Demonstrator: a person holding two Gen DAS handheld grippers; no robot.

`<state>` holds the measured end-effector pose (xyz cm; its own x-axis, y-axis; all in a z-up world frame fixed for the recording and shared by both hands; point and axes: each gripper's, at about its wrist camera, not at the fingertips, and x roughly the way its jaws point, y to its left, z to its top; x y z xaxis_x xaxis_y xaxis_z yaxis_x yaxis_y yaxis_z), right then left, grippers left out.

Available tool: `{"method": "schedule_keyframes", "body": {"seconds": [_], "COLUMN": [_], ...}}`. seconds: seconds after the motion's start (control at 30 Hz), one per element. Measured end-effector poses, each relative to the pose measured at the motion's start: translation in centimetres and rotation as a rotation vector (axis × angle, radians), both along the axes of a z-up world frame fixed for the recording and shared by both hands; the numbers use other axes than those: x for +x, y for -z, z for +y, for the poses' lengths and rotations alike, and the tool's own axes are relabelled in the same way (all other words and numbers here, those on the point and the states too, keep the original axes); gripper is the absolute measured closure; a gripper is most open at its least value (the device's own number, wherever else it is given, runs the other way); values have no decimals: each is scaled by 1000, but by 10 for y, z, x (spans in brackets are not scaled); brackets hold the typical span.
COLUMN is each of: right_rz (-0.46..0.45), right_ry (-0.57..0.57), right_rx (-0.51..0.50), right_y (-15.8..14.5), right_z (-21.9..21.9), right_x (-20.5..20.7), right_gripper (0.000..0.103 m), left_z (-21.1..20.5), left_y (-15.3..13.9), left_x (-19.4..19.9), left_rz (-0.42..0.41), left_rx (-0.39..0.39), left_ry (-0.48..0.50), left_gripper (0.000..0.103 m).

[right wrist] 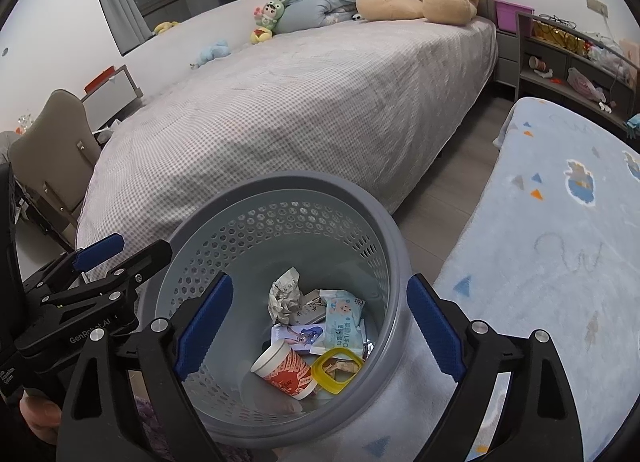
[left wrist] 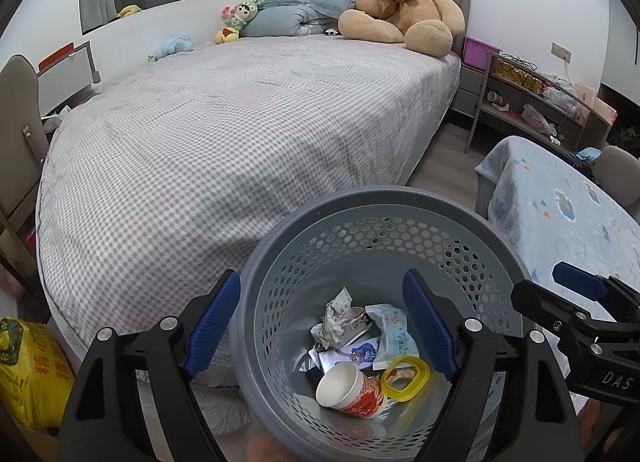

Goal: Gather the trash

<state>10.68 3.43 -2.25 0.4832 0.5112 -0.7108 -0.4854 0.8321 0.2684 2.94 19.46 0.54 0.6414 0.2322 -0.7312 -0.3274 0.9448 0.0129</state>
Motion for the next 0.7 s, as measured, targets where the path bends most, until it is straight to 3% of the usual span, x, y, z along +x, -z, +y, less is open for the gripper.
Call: {"method": "schedule_keyframes", "body": {"seconds": [0.7], "right_rz": [1], "right_ry": [1], "right_rx": [-4], "right_y": [1], "right_z": [-1], "right_x": [-1], "right_gripper": [15], "left_z": [0], "left_y": [-2], "left_x": [-2], "left_rz": [-4], "left_rx": [1], "left_ry": [-10], "left_gripper": [23]}}
